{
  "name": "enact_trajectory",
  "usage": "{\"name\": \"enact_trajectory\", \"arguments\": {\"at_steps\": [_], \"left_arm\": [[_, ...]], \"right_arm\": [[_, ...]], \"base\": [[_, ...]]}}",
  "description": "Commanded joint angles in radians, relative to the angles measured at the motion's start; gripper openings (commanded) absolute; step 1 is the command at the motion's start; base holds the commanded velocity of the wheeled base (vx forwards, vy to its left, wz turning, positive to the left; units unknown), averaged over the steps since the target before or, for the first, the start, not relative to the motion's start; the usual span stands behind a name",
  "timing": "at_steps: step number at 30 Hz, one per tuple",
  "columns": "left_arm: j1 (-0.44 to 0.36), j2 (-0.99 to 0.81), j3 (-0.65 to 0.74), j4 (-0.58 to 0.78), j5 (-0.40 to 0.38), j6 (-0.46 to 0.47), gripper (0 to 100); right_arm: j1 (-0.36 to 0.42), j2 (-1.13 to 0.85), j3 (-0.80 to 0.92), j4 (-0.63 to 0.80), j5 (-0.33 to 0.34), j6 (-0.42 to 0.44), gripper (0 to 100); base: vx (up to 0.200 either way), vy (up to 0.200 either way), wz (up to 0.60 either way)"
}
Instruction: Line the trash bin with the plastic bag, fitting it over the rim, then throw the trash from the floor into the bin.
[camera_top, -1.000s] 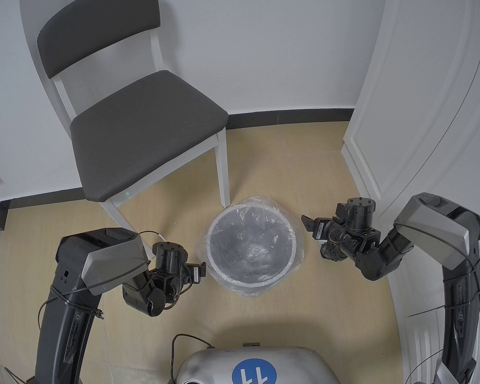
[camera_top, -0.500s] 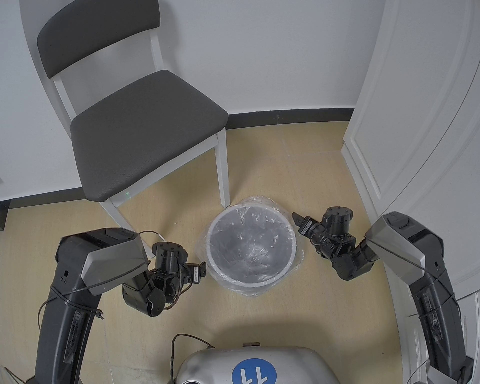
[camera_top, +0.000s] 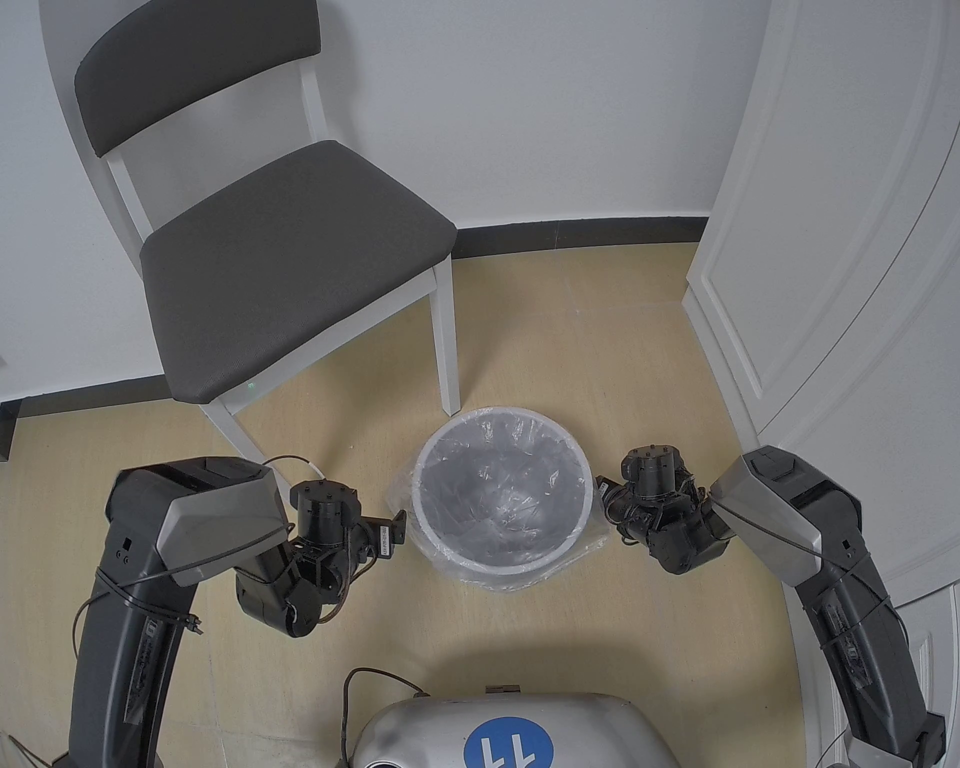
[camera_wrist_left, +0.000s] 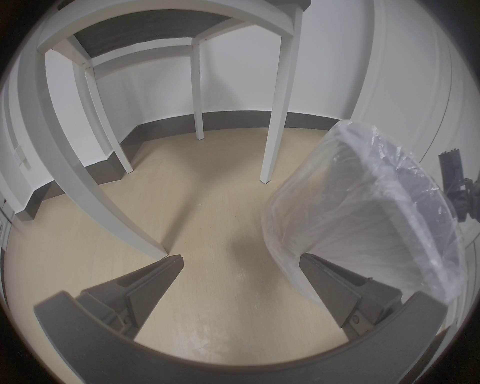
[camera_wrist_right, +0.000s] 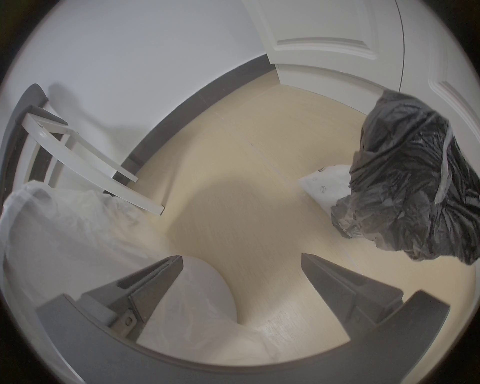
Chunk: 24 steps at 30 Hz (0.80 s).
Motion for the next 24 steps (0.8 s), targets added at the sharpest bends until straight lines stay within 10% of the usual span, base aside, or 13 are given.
{"name": "enact_trajectory", "arguments": {"at_steps": [1,24], "left_arm": [[0.051,-0.133,0.145,-0.056,-0.094,0.032,100],[-0.004,0.042,-0.177,-0.079,0.015,-0.120,100]], "right_arm": [[0.002,0.003,-0.038,0.056,0.000,0.002,100],[0.001,0.003,-0.039,0.057,-0.002,0.004,100]], "base": [[0.000,0.000,0.00],[0.000,0.000,0.00]]}}
